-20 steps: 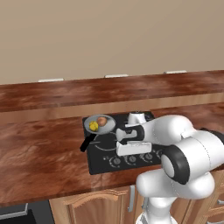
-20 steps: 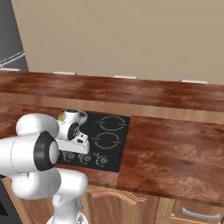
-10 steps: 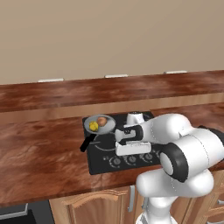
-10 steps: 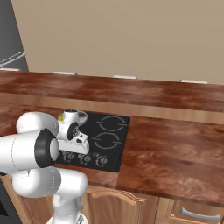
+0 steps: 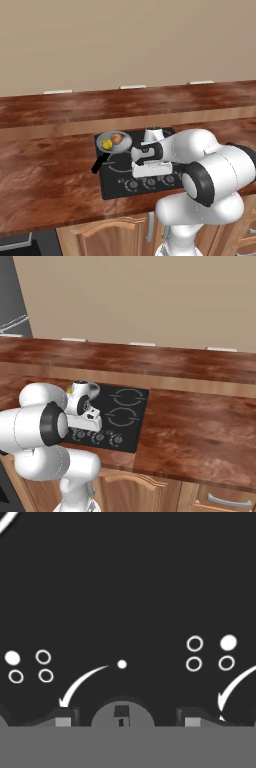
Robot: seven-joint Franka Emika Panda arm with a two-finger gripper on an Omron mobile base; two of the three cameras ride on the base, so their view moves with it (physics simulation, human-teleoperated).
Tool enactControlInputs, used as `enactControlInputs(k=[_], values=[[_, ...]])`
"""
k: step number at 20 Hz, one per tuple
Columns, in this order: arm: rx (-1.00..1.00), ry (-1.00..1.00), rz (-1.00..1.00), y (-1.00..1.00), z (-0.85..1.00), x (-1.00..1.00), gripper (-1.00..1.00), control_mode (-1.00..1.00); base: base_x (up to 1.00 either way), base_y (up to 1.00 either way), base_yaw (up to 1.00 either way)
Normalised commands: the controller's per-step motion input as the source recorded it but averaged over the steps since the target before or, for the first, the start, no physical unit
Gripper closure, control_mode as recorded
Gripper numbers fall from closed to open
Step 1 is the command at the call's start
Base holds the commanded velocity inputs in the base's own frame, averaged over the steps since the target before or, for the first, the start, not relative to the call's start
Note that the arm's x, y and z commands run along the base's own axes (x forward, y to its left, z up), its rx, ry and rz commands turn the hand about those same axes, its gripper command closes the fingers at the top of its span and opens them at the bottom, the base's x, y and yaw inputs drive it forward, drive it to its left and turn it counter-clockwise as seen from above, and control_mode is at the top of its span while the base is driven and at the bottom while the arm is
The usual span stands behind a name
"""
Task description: Put the lemon and onion in the pan. Then turn on the rear left burner and set the heat to medium.
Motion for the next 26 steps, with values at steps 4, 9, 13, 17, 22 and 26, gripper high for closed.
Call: enactControlInputs(k=[4,9,13,17,22,26], values=[[0.0,0.0,0.0,0.0,0.0,0.0,1.0,-1.0,0.0,0.0,0.0],[0.0,0.0,0.0,0.0,0.0,0.0,1.0,-1.0,0.0,0.0,0.0],[0.0,0.0,0.0,0.0,0.0,0.0,1.0,-1.0,0.0,0.0,0.0],[0.01,0.0,0.15,0.0,-0.16,-0.03,1.0,-1.0,0.0,0.0,0.0],[0.01,0.0,0.3,0.0,-0.12,-0.05,1.0,-1.0,0.0,0.0,0.0],[0.02,0.02,0.33,0.0,-0.11,-0.09,1.0,-1.0,0.0,0.0,0.0]])
